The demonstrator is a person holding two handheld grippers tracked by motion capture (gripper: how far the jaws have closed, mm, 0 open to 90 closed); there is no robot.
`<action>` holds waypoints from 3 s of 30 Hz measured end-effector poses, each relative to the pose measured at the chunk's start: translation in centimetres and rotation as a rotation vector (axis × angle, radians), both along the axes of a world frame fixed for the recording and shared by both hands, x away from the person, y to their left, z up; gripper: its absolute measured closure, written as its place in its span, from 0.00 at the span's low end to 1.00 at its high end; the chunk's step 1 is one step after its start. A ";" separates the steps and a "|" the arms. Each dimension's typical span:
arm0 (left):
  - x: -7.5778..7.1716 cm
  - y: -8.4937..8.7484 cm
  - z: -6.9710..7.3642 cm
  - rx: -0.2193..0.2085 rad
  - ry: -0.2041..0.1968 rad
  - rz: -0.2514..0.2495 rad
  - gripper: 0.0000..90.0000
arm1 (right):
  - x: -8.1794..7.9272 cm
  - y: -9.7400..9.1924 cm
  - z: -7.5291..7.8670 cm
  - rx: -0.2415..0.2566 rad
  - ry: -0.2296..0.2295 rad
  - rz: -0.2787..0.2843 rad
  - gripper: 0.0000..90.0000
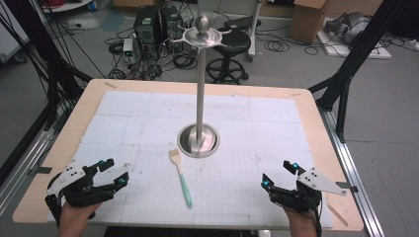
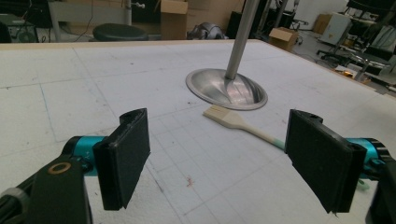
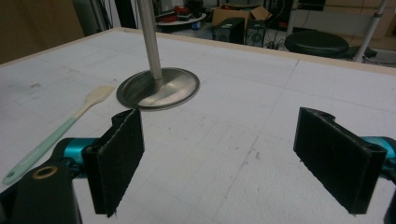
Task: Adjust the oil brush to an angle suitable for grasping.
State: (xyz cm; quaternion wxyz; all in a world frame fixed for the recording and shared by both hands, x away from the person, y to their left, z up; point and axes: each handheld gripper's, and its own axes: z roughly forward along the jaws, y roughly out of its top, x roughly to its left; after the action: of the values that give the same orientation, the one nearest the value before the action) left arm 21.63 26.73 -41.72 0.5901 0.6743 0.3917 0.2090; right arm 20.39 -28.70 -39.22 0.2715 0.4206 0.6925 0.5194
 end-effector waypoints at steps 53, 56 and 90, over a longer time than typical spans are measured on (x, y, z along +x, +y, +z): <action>0.3 1.0 -0.3 -0.006 0.039 0.040 0.27 | 3.9 20.6 -5.5 -0.272 0.324 0.703 1.00; 0.3 1.0 -0.3 -0.004 0.042 0.039 0.27 | 3.9 22.3 -5.5 -0.284 0.314 0.732 1.00; 0.6 -11.6 -2.4 0.223 0.184 -0.310 1.00 | 1.7 3.0 -1.8 -0.092 0.170 0.245 0.99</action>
State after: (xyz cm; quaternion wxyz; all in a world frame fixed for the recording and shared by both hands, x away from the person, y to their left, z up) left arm 22.22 15.13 -44.09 0.4986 0.8038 0.3102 0.0953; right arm 22.04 -25.71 -41.03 0.1654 0.3625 0.7823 0.4787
